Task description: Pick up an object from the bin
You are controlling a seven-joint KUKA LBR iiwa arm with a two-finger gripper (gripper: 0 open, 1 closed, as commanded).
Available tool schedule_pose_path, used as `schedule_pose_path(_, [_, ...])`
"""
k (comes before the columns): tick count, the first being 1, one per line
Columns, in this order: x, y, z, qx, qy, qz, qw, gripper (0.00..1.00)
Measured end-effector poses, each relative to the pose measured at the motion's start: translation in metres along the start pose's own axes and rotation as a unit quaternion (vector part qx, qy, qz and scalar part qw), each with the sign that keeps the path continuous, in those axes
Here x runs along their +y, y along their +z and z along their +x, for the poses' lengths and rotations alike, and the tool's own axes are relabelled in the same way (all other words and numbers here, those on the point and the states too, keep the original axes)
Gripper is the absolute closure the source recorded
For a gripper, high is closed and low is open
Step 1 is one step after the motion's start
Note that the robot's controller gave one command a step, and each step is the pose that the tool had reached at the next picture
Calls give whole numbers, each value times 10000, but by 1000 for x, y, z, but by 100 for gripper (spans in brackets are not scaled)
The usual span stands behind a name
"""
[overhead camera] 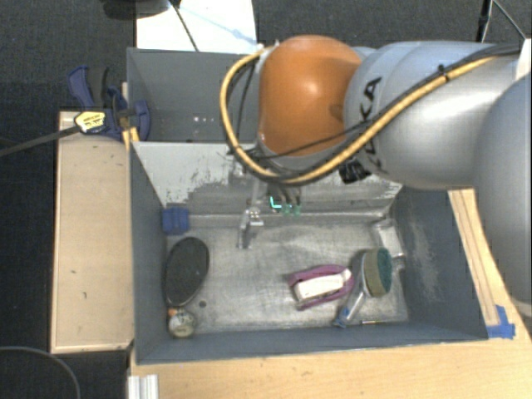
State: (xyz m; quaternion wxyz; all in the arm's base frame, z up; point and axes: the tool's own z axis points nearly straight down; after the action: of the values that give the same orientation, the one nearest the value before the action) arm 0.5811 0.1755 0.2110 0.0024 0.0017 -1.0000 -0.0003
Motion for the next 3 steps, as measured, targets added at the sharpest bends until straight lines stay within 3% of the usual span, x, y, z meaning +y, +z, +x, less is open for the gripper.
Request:
schedule_pose_path(1, [31, 107, 86, 5, -864, 10, 9963, 0])
schedule_pose_path(2, [67, 134, 12, 5, -526, 25, 9986, 0])
schedule_pose_path(3, [47, 133, 35, -163, -2476, 68, 9687, 0])
